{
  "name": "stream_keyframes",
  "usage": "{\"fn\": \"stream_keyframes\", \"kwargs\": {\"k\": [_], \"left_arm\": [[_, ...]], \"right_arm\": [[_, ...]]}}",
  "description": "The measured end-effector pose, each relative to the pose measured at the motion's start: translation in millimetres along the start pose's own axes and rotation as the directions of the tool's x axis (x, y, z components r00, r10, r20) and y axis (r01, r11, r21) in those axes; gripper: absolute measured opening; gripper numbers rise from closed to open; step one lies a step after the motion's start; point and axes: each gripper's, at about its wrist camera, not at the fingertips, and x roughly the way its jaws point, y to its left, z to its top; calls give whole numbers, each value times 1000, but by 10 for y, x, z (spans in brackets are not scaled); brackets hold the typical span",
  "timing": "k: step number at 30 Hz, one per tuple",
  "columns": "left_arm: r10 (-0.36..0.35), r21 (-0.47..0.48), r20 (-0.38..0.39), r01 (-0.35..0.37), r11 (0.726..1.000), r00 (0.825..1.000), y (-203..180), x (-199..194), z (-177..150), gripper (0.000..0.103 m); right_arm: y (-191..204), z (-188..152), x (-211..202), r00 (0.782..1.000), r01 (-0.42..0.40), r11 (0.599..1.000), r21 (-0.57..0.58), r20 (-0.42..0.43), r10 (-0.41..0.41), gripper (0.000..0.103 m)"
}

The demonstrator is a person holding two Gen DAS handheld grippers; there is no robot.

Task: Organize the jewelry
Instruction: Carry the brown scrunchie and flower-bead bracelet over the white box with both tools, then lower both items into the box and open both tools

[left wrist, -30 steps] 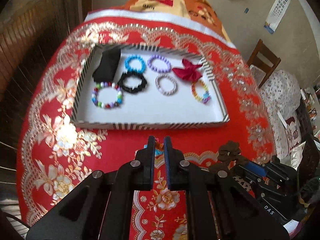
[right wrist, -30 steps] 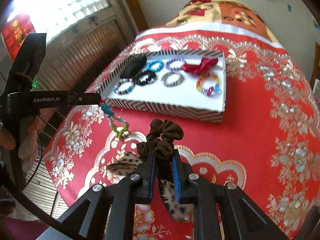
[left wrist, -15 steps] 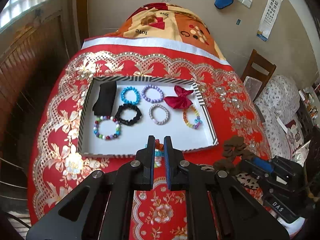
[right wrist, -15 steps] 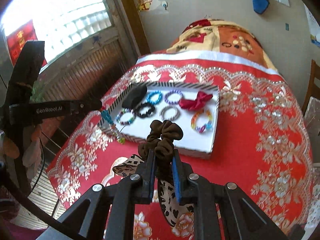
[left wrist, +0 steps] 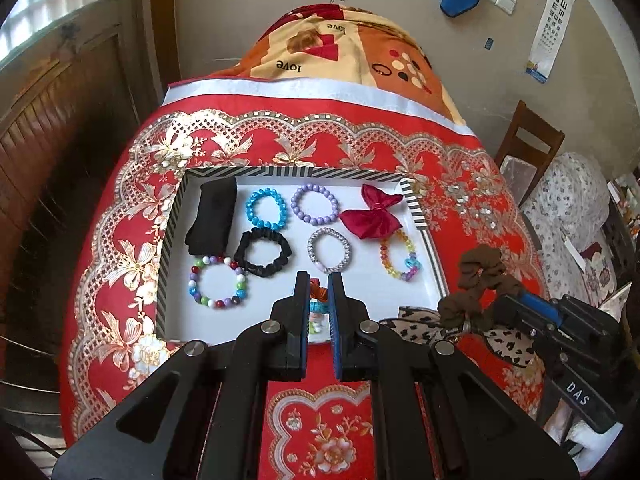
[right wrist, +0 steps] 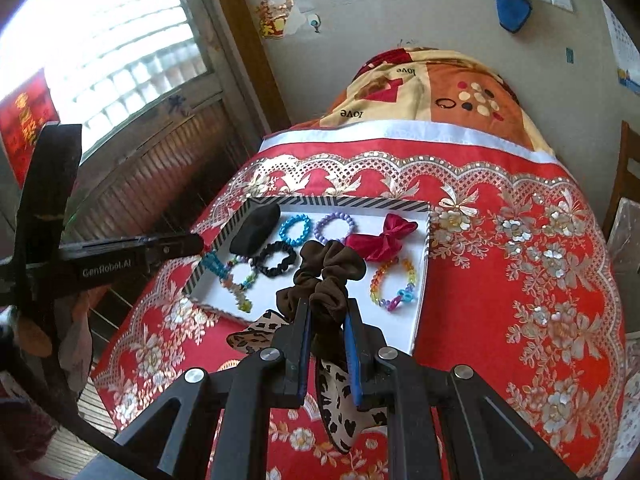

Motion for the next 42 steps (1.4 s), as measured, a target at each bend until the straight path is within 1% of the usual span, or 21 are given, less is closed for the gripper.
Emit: {"fn": "stream_keyframes", "kwargs": {"k": [8, 14, 19, 24, 26, 29, 37, 39, 40, 41, 42], "left_arm": [[18, -9, -30, -18, 1000, 999, 60, 224, 81, 7], [19, -20, -57, -20, 1000, 998, 85, 388, 95, 7], [23, -28, -96, -26, 999, 995, 113, 559, 69, 7], [26, -28, -132, -30, 999, 991, 140, 703, 8, 7], [29, -29, -144, -33, 999, 989, 168, 754, -16, 7], [39, -33, -160, -45, 998, 986, 234, 833, -43, 7], [61, -40, -201, -70, 997, 978, 372, 1062, -78, 7], [70, -33, -200, -79, 996, 977, 373, 1100, -74, 7], [70, -31, -199, -78, 996, 977, 372, 1123, -71, 8], [71, -29, -203, -78, 997, 977, 369, 1148, -65, 9], [69, -26, -208, -76, 997, 976, 363, 1172, -59, 11]], "right_arm": [[-112, 137, 289, 1000, -21, 999, 41, -18, 21, 14], [-185, 176, 513, 998, -37, 996, 75, -50, 41, 14], [-264, 157, 746, 992, -65, 990, 124, -95, 77, 14], [-385, 89, 1060, 980, -76, 982, 172, -169, 105, 14], [-431, 70, 1178, 976, -62, 983, 173, -196, 96, 14], [-508, 44, 1347, 971, -19, 987, 161, -232, 56, 14], [-542, 49, 1485, 964, 63, 993, 99, -262, -35, 15], [-531, 58, 1491, 962, 72, 993, 91, -268, -46, 23], [-521, 64, 1489, 962, 74, 993, 88, -268, -48, 35], [-509, 69, 1476, 963, 69, 994, 85, -267, -44, 38], [-497, 67, 1461, 963, 64, 995, 81, -267, -41, 38]]}}
